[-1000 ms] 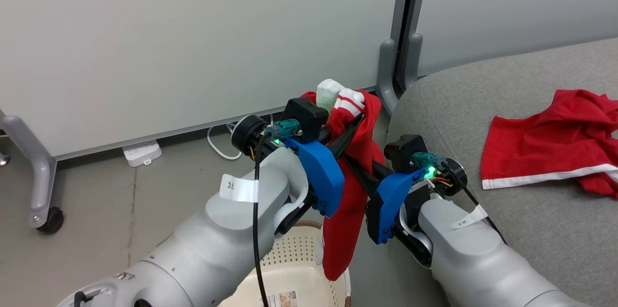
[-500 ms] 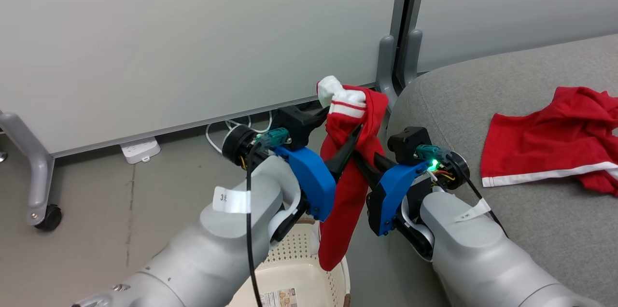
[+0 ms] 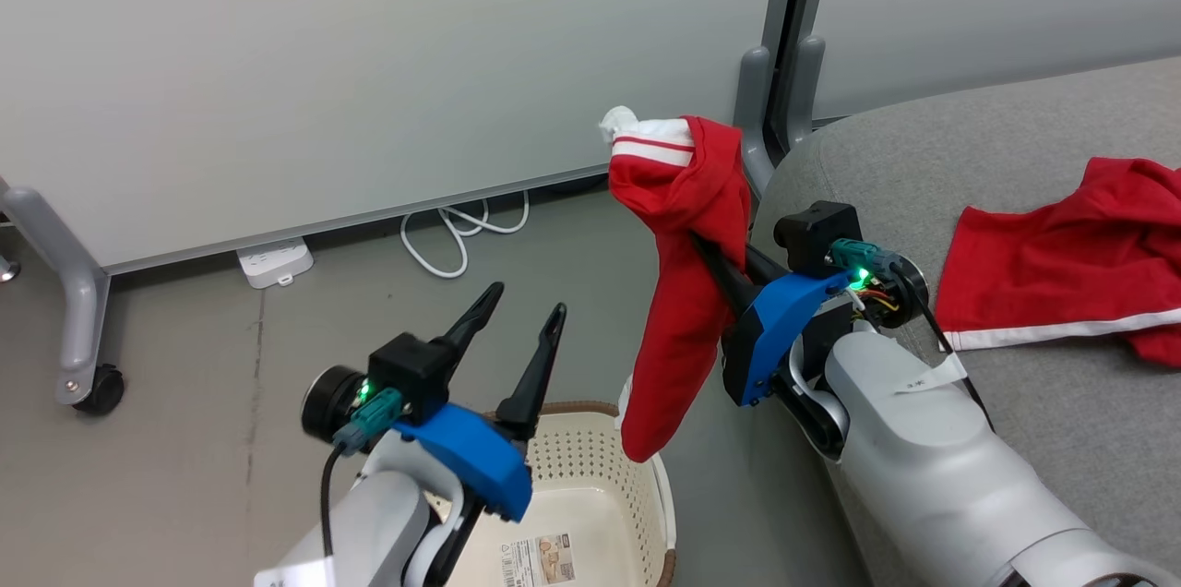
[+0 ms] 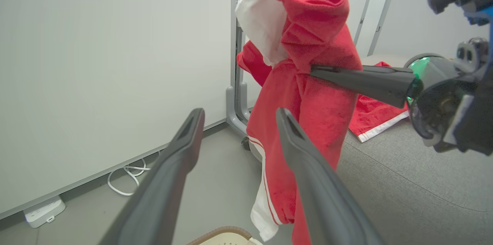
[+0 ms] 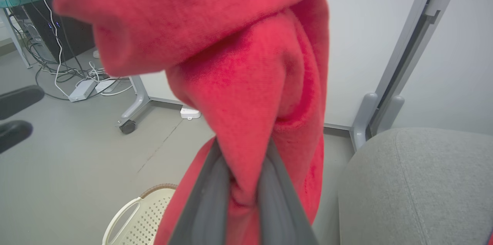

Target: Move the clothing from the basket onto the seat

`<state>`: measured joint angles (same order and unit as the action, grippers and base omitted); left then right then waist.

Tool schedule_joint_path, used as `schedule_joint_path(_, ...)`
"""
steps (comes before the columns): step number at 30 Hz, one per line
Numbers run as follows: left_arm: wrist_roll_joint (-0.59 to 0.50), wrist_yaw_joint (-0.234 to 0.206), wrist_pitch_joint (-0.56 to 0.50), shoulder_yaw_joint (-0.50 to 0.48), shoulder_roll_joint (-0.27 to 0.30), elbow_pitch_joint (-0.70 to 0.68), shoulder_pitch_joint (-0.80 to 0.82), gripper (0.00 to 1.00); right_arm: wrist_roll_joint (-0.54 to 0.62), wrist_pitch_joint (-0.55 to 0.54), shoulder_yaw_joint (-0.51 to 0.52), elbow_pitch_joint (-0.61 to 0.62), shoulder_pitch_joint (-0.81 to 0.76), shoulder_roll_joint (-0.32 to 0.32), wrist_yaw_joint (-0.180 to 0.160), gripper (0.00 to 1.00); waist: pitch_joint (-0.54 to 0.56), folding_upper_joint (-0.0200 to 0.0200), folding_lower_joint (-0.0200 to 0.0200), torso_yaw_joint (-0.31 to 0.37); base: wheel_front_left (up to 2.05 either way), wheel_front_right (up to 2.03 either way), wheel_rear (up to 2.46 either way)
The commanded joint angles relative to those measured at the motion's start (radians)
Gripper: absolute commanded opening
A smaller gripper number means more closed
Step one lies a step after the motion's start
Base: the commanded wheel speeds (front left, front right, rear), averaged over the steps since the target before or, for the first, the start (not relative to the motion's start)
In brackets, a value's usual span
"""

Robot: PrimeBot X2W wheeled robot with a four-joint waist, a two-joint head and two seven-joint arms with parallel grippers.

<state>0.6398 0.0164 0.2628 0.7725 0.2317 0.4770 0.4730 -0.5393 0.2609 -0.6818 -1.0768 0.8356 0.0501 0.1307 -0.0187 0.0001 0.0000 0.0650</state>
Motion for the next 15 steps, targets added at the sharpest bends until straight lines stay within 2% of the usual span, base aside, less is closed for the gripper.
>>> schedule_joint_path(1, -0.027, -0.006, 0.003, -0.038, 0.008, -0.026, -0.039, 1.0, 0.014, 0.006, 0.015, 0.011, -0.014, 0.0, 0.0, 0.0, -0.002, -0.0001, 0.0, -0.001, 0.0, 0.0, 0.0)
schedule_joint_path(7, -0.143, 0.011, 0.003, -0.199, 0.004, -0.119, -0.205, 1.0, 0.065, 0.006, 0.071, 0.033, -0.036, 0.0, 0.0, 0.0, -0.008, -0.0001, 0.0, -0.006, 0.0, 0.0, 0.0)
schedule_joint_path(15, -0.235, 0.057, 0.003, -0.348, -0.036, -0.131, -0.302, 1.0, 0.103, 0.006, 0.112, 0.05, -0.058, 0.001, 0.0, 0.0, -0.012, -0.0001, 0.0, -0.015, 0.0, 0.0, 0.0)
